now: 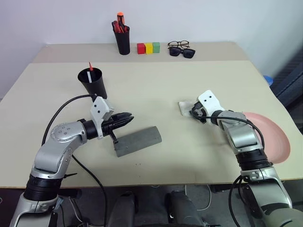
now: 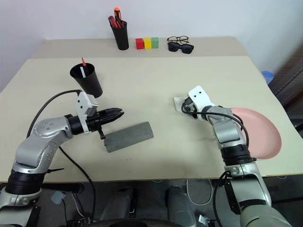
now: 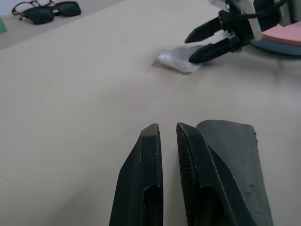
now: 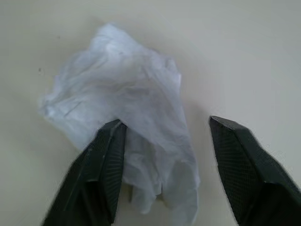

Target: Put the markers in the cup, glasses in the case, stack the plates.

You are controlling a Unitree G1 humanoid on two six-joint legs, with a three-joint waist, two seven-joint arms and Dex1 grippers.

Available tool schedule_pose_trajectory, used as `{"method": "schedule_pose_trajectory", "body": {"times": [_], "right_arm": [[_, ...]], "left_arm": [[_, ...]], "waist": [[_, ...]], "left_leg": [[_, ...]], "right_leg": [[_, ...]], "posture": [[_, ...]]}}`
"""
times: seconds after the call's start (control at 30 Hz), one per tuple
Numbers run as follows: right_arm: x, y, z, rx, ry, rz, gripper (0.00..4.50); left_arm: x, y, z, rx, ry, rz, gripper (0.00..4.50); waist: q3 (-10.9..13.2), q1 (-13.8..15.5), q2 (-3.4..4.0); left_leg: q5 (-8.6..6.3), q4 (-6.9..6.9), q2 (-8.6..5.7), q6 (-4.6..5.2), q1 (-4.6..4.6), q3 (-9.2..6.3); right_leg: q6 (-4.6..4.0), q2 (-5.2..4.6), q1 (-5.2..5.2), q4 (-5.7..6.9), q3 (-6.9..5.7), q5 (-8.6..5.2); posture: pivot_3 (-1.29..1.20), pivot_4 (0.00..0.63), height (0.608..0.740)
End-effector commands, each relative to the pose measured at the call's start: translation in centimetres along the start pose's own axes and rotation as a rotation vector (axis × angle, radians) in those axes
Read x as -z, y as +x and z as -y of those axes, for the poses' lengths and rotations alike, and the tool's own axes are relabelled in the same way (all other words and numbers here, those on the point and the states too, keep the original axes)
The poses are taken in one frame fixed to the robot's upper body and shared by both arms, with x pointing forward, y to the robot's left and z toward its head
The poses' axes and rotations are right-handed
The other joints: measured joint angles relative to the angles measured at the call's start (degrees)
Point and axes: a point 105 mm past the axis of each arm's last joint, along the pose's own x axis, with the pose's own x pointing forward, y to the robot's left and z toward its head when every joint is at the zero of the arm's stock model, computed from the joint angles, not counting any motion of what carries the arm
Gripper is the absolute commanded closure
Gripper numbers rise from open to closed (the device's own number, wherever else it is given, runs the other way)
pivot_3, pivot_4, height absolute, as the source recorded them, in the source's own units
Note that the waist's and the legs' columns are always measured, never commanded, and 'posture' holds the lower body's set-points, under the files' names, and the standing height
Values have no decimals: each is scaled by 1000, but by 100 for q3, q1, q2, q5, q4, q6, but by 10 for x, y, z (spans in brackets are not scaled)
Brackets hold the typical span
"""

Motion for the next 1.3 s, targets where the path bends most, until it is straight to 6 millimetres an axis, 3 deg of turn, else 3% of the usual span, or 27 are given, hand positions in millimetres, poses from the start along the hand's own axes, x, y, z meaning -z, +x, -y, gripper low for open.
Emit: {"method": "schedule_pose_trajectory", "body": {"times": [0.03, 0.07, 0.2, 0.37, 0.53, 0.63, 0.67, 0.77, 0.9, 1.0, 1.13, 1.3], "right_arm": [[-2, -5, 6, 7, 74, 9, 3927], [-3, -7, 7, 8, 82, 12, 4446], [-6, -24, 14, 47, 64, 31, 4446], [-13, -90, 44, 180, -89, 36, 4446], [10, -163, 72, 298, -174, -134, 4446], [34, -187, 79, 306, -255, -286, 4446], [41, -191, 81, 306, -247, -315, 3937], [47, -195, 81, 288, -284, -351, 2703], [27, -190, 88, 303, -361, -262, 768], [3, -179, 87, 252, -408, -112, 768], [-47, -148, 47, 11, -274, 245, 768], [-73, -118, 11, -239, -52, 445, 768]], "left_arm": [[-14, 0, 1, 7, 32, 47, 3985], [-14, 2, 1, 11, 31, 49, 3985], [-14, 8, 2, 34, 33, 54, 3985], [-14, 17, 2, 76, 24, 67, 3985], [-14, 36, 7, 159, 12, 86, 3985], [-16, 47, 9, 197, 7, 100, 3985], [-16, 50, 9, 204, 10, 104, 3985], [-18, 54, 8, 206, 24, 111, 3985], [-22, 45, -4, 144, 30, 135, 3985], [-18, 26, -19, 50, 31, 128, 3985], [-8, -23, -49, -139, 39, 76, 3985], [8, -72, -63, -331, 72, -30, 3985]], "waist": [[0, 16, 0], [0, 23, 0], [1, 34, 1], [7, 61, 12], [5, 44, 10], [4, 37, 10], [5, 20, 8], [3, -19, 12], [3, -6, 12], [4, -4, 11], [7, -95, 8], [13, -103, 5]], "left_leg": [[0, -1, 0, 0, 0, 0], [0, -1, -1, 0, -1, 0], [0, -3, -2, 0, -3, -1], [0, -15, -4, 0, -16, 0], [0, -17, -4, 0, -17, -1], [0, -20, -3, 0, -8, 6], [0, -20, -3, 0, -4, 10], [0, -23, 2, 1, 6, 18], [0, -23, 5, 1, 6, 17], [0, -23, 5, 1, 4, 15], [0, -32, 16, 0, 6, 9], [0, -35, 25, 0, 1, 3]], "right_leg": [[0, -1, 0, 0, 0, 0], [0, -2, 0, 0, 0, 0], [0, -2, -2, -2, -1, 0], [1, -6, -16, -9, 0, 0], [2, -1, -10, -21, -2, 0], [1, 4, 6, -30, -8, -1], [1, 3, 8, -31, -6, -1], [2, 8, 9, -30, 9, 0], [2, 12, 7, -30, 11, 0], [2, 8, 6, -31, 10, 0], [1, 17, 3, -33, 12, 0], [1, 4, 2, -36, 7, 0]], "posture": [[0, 150, 740], [0, 150, 740], [0, 150, 740], [0, 150, 740], [0, 150, 740], [0, 150, 740], [0, 150, 740], [0, 150, 740], [0, 150, 740], [0, 150, 740], [0, 150, 740], [0, 150, 740]]}}
